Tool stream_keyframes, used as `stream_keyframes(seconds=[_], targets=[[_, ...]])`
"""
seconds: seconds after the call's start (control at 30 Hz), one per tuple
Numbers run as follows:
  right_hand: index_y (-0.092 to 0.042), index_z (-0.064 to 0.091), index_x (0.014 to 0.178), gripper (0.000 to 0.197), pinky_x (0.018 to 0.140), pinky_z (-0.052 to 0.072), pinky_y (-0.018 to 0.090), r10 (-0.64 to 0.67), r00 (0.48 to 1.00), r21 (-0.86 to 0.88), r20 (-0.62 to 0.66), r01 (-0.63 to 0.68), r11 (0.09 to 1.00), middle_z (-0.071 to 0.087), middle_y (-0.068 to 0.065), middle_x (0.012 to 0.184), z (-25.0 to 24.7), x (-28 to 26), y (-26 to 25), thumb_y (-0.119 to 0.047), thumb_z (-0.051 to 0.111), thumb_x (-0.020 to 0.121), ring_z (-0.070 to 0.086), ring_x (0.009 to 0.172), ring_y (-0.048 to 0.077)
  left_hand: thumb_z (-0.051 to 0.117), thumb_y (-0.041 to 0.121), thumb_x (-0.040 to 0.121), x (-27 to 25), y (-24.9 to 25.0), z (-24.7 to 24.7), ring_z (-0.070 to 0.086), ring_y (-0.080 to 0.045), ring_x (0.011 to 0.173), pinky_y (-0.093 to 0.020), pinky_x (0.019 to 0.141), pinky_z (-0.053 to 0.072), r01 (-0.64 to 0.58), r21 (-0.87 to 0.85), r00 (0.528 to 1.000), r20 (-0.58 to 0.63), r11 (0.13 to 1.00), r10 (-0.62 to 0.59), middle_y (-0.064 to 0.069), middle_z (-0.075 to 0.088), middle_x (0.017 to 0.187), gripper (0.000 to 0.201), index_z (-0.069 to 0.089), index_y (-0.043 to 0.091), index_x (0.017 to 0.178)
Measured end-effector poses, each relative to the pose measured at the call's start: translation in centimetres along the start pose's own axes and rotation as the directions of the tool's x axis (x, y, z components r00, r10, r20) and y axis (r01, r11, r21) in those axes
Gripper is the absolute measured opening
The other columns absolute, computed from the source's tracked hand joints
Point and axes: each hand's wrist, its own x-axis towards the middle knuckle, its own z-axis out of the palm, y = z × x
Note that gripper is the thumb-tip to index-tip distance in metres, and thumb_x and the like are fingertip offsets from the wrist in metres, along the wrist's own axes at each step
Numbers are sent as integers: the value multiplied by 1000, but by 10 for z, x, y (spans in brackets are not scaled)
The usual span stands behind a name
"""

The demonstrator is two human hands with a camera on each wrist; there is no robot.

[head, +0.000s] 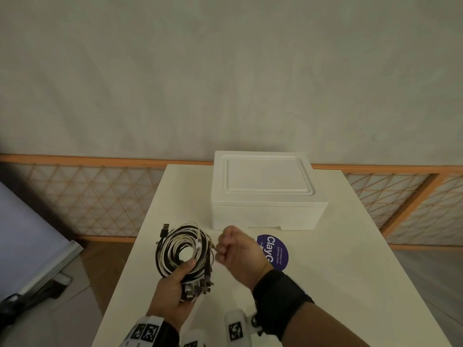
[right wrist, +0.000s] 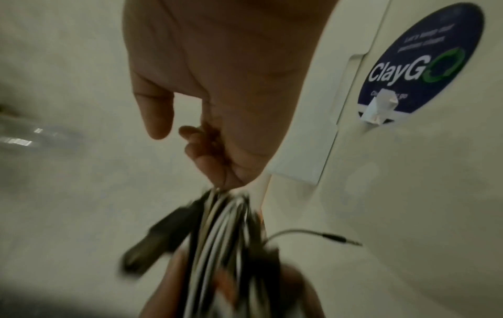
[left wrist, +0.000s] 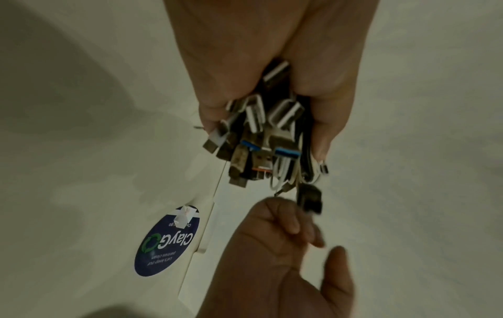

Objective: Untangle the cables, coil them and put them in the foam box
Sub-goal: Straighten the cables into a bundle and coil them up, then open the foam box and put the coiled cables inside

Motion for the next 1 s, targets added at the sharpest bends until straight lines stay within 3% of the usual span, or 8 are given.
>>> stream_keyframes(seconds=[0.17,0.37,0.43,0.5,0.67,0.8,0.93,1.0], targets=[[-11,52,81,15,86,48,37,-20,872,-60,-489,-11,998,50,6,89,-68,63,-40,-1,46,90,52,81,20,58,3,81,11,-3,-7,72,-34,66,-39,50,58,46,43,995,-87,998,-42,-23,72,82,21,76,-1,70],[-11,57,87,12,86,44,40,51,837,78,-545,-10,997,47,7,94,-104,84,-52,-7,60,77,46,86,24,96,11,45,16,3,6,70,-25,57,-29,51,55,71,201,985,-170,977,-36,-20,70,65,26,71,3,48],[-7,56,82,2,89,44,38,49,844,118,-535,17,993,50,12,99,-115,79,-48,-6,57,81,50,94,25,80,0,70,14,7,8,68,-35,82,-37,75,52,90,209,982,-184,974,-51,-34,66,99,8,75,0,65],[-4,52,76,9,85,46,36,62,844,147,-533,21,989,49,13,90,-125,72,-38,-3,53,85,52,87,26,49,-10,92,14,4,-6,68,-39,69,-40,61,58,32,159,980,-201,987,1,-32,68,90,46,74,3,56],[-4,53,84,6,75,48,35,86,849,145,-521,-12,989,49,13,80,-123,17,4,1,50,87,52,75,27,62,-2,69,-12,2,-9,71,-38,72,-40,55,58,-35,58,999,-20,998,37,-28,70,87,19,73,-6,85],[-3,55,79,13,84,48,41,129,828,167,-546,-44,985,53,15,78,-116,-39,29,4,47,86,53,78,30,58,-3,71,-26,1,5,71,-35,74,-39,59,59,-94,63,991,103,994,87,-25,71,85,19,74,-3,80],[-1,57,87,4,67,52,37,237,823,-152,-516,-361,920,60,16,74,-89,-88,7,-4,54,88,61,67,30,56,-3,71,-31,-2,21,71,-36,74,-40,60,59,-160,130,979,144,979,141,-26,70,83,19,74,-3,79],[-4,63,82,4,64,51,34,-79,864,-558,-497,-248,792,65,11,68,-71,-98,-15,-6,60,85,62,61,23,63,-3,68,-32,-2,29,68,-39,69,-45,61,58,-203,241,972,163,949,166,-29,67,81,22,68,-10,88]])
